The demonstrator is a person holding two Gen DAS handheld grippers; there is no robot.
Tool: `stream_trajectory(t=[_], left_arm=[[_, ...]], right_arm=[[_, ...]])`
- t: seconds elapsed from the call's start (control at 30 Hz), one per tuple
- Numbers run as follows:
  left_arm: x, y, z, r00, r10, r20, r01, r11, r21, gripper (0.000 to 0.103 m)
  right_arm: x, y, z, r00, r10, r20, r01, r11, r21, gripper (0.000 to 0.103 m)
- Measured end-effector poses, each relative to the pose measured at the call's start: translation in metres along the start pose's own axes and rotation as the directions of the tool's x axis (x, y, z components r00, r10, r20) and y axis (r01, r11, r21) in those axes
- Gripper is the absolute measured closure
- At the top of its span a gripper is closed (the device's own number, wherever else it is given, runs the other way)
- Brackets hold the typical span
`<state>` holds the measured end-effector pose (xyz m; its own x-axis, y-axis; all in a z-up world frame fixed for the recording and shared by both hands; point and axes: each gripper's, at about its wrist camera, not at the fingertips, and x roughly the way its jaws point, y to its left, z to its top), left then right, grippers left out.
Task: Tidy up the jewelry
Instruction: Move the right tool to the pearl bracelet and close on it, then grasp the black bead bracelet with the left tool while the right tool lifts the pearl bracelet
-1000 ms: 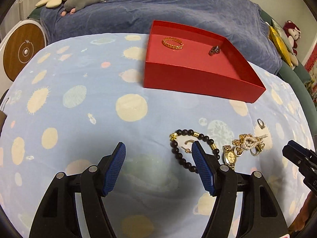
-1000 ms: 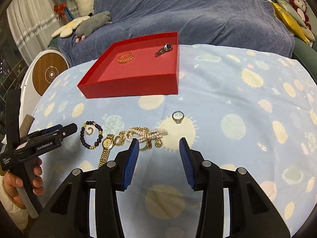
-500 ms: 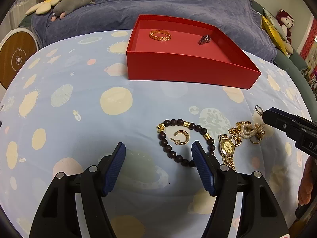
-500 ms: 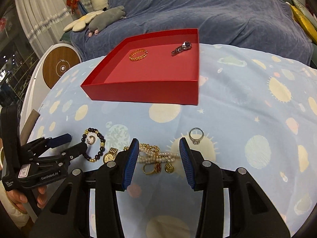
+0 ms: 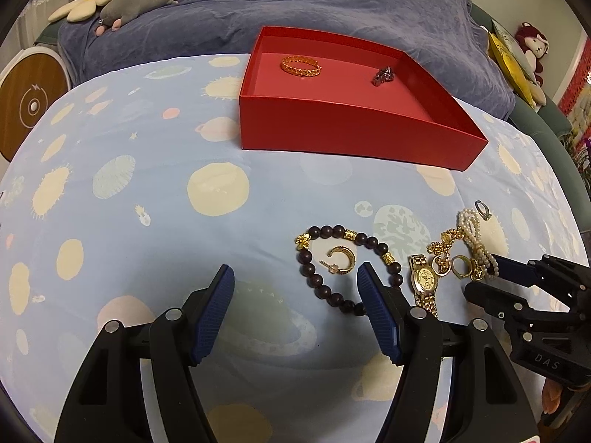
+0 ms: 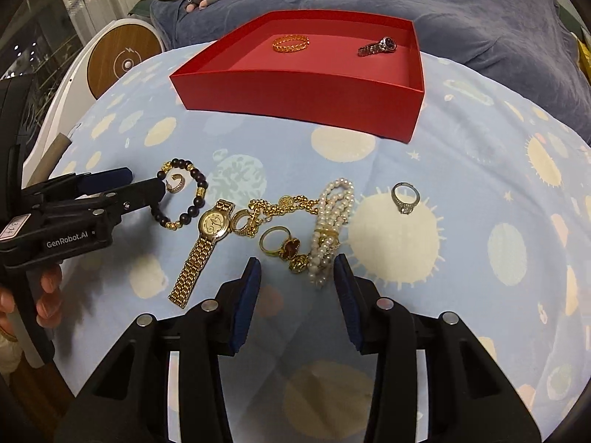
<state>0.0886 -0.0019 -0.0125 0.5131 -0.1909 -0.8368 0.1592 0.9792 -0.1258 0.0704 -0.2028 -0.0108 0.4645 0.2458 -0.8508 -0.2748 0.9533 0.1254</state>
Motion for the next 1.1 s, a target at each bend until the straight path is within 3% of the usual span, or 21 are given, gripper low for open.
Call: stream_trajectory(t=[0.2, 0.33, 0.9, 1.1], left_arm=[[0.000, -0.003, -0.002, 1.000, -0.013, 0.009, 0.012, 1.000, 0.011, 0.037], [0.000, -0.003, -0.002, 1.000, -0.017, 0.009, 0.017, 1.000, 0.018, 0.037], [-0.002, -0.013, 0.003, 0.998, -0.019, 0.057, 0.015, 0.997, 0.070, 0.038], [0.002, -0.008, -0.003, 0.999, -0.019, 0.035, 0.016, 0.996, 0.082, 0.056]], right_arm=[[0.005, -0.018, 0.012, 0.999, 0.041, 0.019, -0.043, 0.991, 0.125, 0.064], [0.005, -0.016, 0.014, 1.000, 0.011, 0.024, -0.013, 0.993, 0.116, 0.083], [-0.031, -0.022, 0.013, 0.994, 0.005, 0.108, -0.020, 0.990, 0.138, 0.085], [-0.033, -0.024, 0.013, 0.993, 0.002, 0.114, -0.019, 0.988, 0.151, 0.085]])
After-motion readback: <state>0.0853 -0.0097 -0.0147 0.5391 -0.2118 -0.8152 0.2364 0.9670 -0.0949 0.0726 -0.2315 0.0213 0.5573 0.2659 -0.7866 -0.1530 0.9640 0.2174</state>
